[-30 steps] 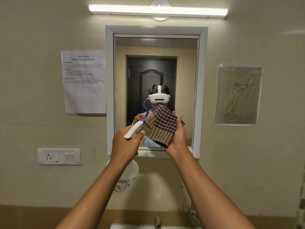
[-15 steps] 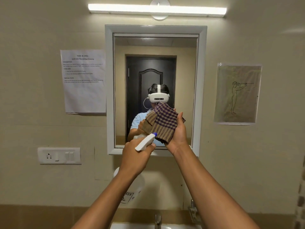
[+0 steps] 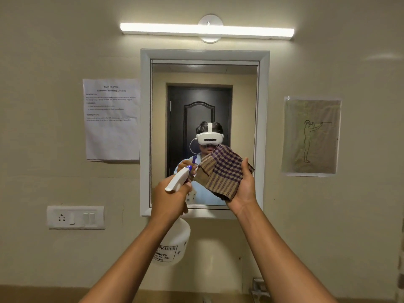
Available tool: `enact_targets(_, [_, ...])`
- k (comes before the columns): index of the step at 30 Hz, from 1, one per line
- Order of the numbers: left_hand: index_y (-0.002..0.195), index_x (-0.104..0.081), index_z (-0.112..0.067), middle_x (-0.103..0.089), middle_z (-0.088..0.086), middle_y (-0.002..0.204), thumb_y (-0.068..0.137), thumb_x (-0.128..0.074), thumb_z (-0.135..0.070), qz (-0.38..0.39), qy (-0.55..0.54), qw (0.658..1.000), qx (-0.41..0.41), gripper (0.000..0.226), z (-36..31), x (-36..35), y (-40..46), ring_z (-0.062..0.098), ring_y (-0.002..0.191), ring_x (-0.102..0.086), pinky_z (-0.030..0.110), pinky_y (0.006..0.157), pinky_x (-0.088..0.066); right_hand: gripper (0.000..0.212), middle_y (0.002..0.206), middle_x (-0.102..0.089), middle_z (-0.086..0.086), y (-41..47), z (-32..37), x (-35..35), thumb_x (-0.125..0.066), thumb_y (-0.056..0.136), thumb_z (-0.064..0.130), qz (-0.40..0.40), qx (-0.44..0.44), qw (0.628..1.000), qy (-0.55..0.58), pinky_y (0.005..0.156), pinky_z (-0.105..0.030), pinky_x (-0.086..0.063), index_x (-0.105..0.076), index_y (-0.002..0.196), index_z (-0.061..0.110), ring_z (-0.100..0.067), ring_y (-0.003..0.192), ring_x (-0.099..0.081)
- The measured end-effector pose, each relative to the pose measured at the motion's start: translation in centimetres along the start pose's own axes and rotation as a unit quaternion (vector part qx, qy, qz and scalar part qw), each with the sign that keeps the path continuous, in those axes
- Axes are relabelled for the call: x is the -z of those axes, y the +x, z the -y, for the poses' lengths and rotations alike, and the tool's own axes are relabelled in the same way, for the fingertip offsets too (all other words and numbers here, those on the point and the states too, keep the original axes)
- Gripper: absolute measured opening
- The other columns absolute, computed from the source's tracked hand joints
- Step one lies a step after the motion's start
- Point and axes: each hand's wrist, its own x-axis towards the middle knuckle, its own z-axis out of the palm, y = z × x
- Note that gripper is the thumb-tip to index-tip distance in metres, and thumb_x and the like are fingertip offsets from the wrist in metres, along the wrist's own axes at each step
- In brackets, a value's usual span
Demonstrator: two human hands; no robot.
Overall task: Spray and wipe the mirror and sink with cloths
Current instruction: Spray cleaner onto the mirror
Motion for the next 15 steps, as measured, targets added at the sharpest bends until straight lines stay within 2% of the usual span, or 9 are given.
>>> enact_targets(3, [0.126,-0.06,-0.009,-0.068,0.017,0.102,0.094,-0.063,-0.017,-0.026,-0.023,0.999,-0.007,0.033,-1.4,0.5,1.9,0.028,0.077,-0.067,0.02,0.051,-0.049,0.047,0.112,-0.073,-0.012,-0.3,2.0,0.5,-0.056,0.092,0.051,0.022,0.009,0.999,0.026,0.098,-0.051,-0.051,-0.066,0.122,0.017,-0.033,0.108,-0.066])
enact_targets(9, [0.115,-0.063,-0.007,-0.068,0.016,0.092,0.092,-0.062,-0.014,-0.085,-0.021,0.995,-0.045,0.024,-5.2,1.9,7.4,0.026,0.062,-0.063,0.024,0.05,-0.048,0.043,0.109,-0.074,-0.011,-0.3,6.1,1.9,-0.051,0.097,0.044,0.024,0.046,0.998,0.035,0.084,-0.045,-0.053,-0.064,0.124,0.014,-0.029,0.1,-0.069])
enact_targets(12, [0.106,-0.062,-0.008,-0.067,0.014,0.083,0.093,-0.059,-0.012,-0.11,-0.02,0.992,-0.061,0.014,-7.4,3.1,10.3,0.024,0.056,-0.062,0.028,0.052,-0.05,0.046,0.116,-0.071,-0.012,-0.4,8.4,2.6,-0.059,0.086,0.046,0.039,0.064,0.996,0.037,0.088,-0.048,-0.054,-0.066,0.119,0.015,-0.03,0.101,-0.068])
enact_targets(13, [0.107,-0.062,-0.007,-0.067,0.014,0.083,0.093,-0.059,-0.012,-0.121,-0.019,0.99,-0.064,0.015,-8.1,3.6,11.3,0.025,0.059,-0.063,0.03,0.055,-0.051,0.052,0.119,-0.071,-0.012,-0.3,9.0,2.9,-0.066,0.076,0.048,0.043,0.069,0.996,0.033,0.089,-0.047,-0.056,-0.067,0.118,0.016,-0.03,0.101,-0.07])
enact_targets(15, [0.115,-0.061,-0.005,-0.069,0.016,0.091,0.092,-0.06,-0.014,-0.146,-0.015,0.988,-0.052,0.024,-9.2,4.3,13.2,0.03,0.07,-0.068,0.033,0.061,-0.055,0.068,0.119,-0.072,-0.011,-0.1,10.1,3.6,-0.075,0.061,0.05,0.045,0.078,0.996,0.027,0.081,-0.046,-0.06,-0.066,0.12,0.017,-0.028,0.095,-0.074])
